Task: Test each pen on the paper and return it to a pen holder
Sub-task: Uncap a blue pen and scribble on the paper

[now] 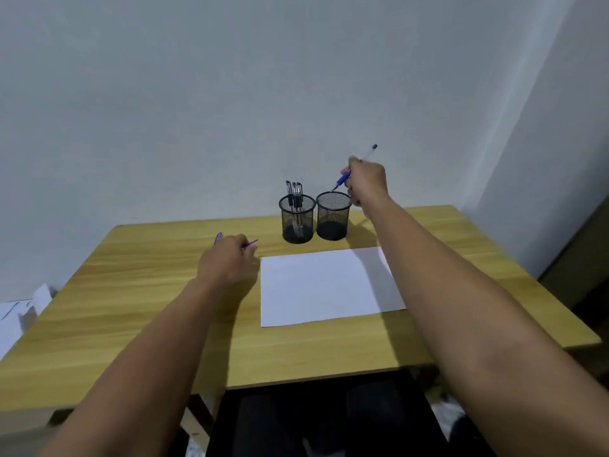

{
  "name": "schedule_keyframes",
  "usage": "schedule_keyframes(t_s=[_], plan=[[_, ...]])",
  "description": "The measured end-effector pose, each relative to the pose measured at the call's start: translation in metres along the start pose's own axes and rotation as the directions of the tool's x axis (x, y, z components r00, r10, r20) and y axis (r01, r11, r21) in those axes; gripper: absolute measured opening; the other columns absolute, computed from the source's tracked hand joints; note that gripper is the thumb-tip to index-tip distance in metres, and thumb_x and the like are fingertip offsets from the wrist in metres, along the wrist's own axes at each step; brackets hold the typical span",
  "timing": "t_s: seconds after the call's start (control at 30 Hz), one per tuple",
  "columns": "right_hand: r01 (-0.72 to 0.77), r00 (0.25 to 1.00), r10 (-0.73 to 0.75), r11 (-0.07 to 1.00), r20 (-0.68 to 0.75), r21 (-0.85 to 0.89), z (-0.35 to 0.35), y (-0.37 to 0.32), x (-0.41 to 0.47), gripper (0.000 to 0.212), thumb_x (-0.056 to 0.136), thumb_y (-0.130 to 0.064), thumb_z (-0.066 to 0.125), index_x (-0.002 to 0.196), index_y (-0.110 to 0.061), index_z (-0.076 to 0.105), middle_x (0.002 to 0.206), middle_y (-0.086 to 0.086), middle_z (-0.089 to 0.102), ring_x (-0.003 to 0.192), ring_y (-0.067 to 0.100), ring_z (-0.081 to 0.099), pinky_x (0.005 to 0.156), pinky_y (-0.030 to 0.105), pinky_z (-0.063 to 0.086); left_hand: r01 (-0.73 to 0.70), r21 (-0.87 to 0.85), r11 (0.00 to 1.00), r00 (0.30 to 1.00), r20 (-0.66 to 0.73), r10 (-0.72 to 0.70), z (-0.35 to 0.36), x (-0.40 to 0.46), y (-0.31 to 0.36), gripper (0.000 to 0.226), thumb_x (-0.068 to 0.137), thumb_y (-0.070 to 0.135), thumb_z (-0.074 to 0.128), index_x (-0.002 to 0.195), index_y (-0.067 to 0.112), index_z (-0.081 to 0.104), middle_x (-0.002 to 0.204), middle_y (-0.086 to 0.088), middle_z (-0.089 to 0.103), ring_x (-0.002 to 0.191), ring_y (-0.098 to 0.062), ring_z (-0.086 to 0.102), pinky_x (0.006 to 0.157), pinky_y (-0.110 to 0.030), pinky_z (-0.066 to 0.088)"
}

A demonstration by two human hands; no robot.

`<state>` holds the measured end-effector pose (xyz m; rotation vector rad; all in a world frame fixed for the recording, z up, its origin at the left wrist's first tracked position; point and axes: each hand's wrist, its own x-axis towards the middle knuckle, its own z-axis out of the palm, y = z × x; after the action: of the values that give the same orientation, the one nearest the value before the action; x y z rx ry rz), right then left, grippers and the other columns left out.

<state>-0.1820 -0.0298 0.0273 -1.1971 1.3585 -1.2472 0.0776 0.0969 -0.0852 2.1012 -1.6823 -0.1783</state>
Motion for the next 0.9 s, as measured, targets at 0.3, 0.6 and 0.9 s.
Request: schedule_keyframes(t_s=[0.3, 0.6, 0.9], plan=[[-0.071, 0.994, 0.063, 0.993, 0.088, 0.092, -0.004, 0.082, -0.006, 0.032, 0.103, -0.031, 0.067, 0.076, -0.016, 0.061, 0.053, -0.003, 0.062, 0.042, 0.009, 0.045, 0.040, 0.017, 0.033, -0.002, 0.349, 0.937, 1.000, -0.028, 0.012, 0.026, 0.024, -0.024, 0.032, 0.102, 0.043, 0.051, 0.111, 0.024, 0.074, 0.118, -0.006, 0.059, 0.106, -0.029, 0.062, 0.077, -0.036, 0.038], [-0.007, 1.000, 0.004, 0.991, 0.026, 0.134, 0.001, 0.114, -0.003, 0.022, 0.104, -0.015, 0.062, 0.083, -0.013, 0.066, 0.069, 0.010, 0.073, 0.040, 0.013, 0.050, 0.039, 0.019, 0.038, -0.438, 0.162, 0.884, 0.890, -0.059, 0.452, 0.032, 0.009, -0.016, 0.047, 0.094, 0.046, 0.047, 0.126, 0.021, 0.070, 0.127, 0.000, 0.066, 0.116, -0.026, 0.058, 0.083, -0.038, 0.052], [0.062, 0.980, -0.089, 0.987, 0.180, 0.150, 0.036, 0.144, -0.014, 0.027, 0.103, -0.014, 0.071, 0.080, -0.002, 0.063, 0.056, 0.009, 0.057, 0.046, 0.018, 0.053, 0.046, 0.029, 0.038, -0.512, 0.071, 0.856, 0.857, -0.016, 0.515, 0.046, 0.001, -0.021, 0.054, 0.092, 0.054, 0.053, 0.123, 0.013, 0.070, 0.135, 0.003, 0.066, 0.124, -0.019, 0.060, 0.092, -0.035, 0.053]])
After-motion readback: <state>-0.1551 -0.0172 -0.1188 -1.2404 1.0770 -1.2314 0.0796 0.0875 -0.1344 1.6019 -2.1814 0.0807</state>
